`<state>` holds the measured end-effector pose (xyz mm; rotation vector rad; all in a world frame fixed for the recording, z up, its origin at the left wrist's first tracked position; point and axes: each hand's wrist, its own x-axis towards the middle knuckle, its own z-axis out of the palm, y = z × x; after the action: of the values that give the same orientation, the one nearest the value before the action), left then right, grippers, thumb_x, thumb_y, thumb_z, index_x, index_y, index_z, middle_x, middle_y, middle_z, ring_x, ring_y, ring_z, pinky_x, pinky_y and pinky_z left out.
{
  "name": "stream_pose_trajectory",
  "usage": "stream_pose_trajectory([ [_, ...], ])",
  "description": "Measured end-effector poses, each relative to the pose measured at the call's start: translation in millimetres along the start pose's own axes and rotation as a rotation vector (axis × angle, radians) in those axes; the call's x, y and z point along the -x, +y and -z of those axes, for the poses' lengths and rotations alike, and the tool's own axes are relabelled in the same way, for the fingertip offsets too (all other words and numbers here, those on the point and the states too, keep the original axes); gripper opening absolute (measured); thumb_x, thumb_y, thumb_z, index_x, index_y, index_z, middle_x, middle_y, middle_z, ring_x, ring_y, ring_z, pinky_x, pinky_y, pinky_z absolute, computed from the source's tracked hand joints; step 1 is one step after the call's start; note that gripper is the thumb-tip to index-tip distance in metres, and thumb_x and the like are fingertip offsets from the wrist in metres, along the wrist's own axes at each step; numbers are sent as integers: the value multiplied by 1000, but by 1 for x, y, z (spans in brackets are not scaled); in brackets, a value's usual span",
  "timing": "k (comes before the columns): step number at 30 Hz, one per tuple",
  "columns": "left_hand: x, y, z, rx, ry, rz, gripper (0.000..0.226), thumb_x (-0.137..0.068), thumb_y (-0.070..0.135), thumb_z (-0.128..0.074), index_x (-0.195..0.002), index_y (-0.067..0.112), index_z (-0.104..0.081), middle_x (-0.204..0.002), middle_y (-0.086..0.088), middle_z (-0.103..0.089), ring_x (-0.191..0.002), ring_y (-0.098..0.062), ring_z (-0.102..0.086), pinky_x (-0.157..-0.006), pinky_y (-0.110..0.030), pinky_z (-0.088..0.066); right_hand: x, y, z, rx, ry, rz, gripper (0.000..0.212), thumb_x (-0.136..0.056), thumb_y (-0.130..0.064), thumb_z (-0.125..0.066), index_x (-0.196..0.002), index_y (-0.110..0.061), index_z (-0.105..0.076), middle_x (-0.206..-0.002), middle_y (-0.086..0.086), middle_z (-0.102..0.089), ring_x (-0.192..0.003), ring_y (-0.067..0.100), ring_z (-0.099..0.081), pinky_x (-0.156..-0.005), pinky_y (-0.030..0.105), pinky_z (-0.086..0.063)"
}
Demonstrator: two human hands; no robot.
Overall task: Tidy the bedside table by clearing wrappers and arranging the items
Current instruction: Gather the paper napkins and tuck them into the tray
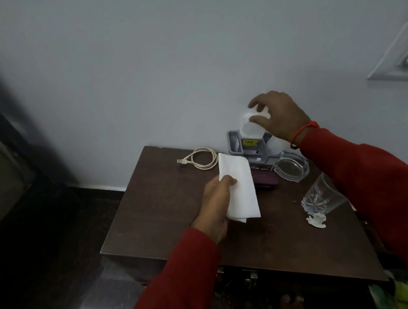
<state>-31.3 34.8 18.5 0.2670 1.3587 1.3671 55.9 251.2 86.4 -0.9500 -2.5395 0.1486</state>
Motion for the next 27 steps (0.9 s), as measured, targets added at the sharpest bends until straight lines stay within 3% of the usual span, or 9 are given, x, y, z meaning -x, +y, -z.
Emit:
stream_pose_trajectory([
  [1,0,0,-1,1,-14,2,22,-98,15,-53,-118,19,-61,-105,-6,-68,-96,-26,-66,-83,-44,-56,5,-12,4,-94,-95,45,35,-85,-36,-74,-116,-22,-66,-100,-4,-66,-85,16,-56,-88,40,-51],
  [5,6,2,-5,-38,-100,0,27,-85,13,-54,-107,21,-67,-109,-13,-73,-102,-34,-68,-91,-51,-57,23,-50,12,-300,-865,-12,41,-88,-41,-70,-123,-19,-66,-108,-6,-73,-95,9,-68,-87,23,-53],
  [8,9,2,-6,106,-182,61,34,-84,13,-57,-116,14,-67,-97,-14,-78,-86,-32,-75,-79,-48,-61,36,-52,4,-578,-1023,-99,32,-96,-28,-62,-117,-4,-66,-106,9,-73,-91,17,-69,-82,28,-55],
  [10,10,3,-6,171,-214,64,32,-89,3,-54,-118,12,-65,-94,-16,-77,-77,-29,-76,-67,-43,-62,40,-50,0,-650,-967,-130,26,-96,-23,-62,-113,-3,-67,-101,8,-71,-87,13,-68,-76,24,-55],
  [13,7,0,-7,227,-227,18,48,-84,-9,-47,-127,8,-62,-109,-25,-72,-88,-35,-72,-75,-48,-61,41,-46,-1,-607,-822,-173,17,-91,-17,-69,-106,-9,-68,-89,3,-71,-70,5,-67,-61,17,-52],
  [17,0,-1,-10,160,-58,-69,58,-81,-9,-53,-133,17,-51,-127,-14,-65,-107,-33,-66,-76,-41,-59,37,-47,9,-555,-776,-247,12,-84,-14,-77,-91,-13,-67,-80,0,-67,-64,7,-63,-52,15,-49],
  [21,0,2,-10,217,-56,-79,52,-89,-11,-56,-134,15,-50,-134,-15,-61,-103,-30,-65,-73,-40,-60,28,-48,23,-388,-621,-294,19,-83,-18,-79,-95,-12,-65,-78,4,-63,-60,14,-59,-43,18,-52],
  [24,0,0,-8,253,-71,-18,48,-95,-1,-55,-135,20,-39,-126,-16,-65,-94,-34,-74,-64,-40,-63,19,-38,23,-356,-276,-383,13,-82,-15,-77,-88,-16,-67,-89,10,-66,-66,19,-65,-51,32,-60],
  [27,-4,-4,-2,163,28,8,45,-98,12,-54,-138,24,-36,-112,-6,-75,-76,-24,-72,-60,-36,-56,10,-29,19,-202,-16,-370,20,-84,-20,-72,-103,-16,-70,-107,12,-68,-94,26,-67,-69,28,-55],
])
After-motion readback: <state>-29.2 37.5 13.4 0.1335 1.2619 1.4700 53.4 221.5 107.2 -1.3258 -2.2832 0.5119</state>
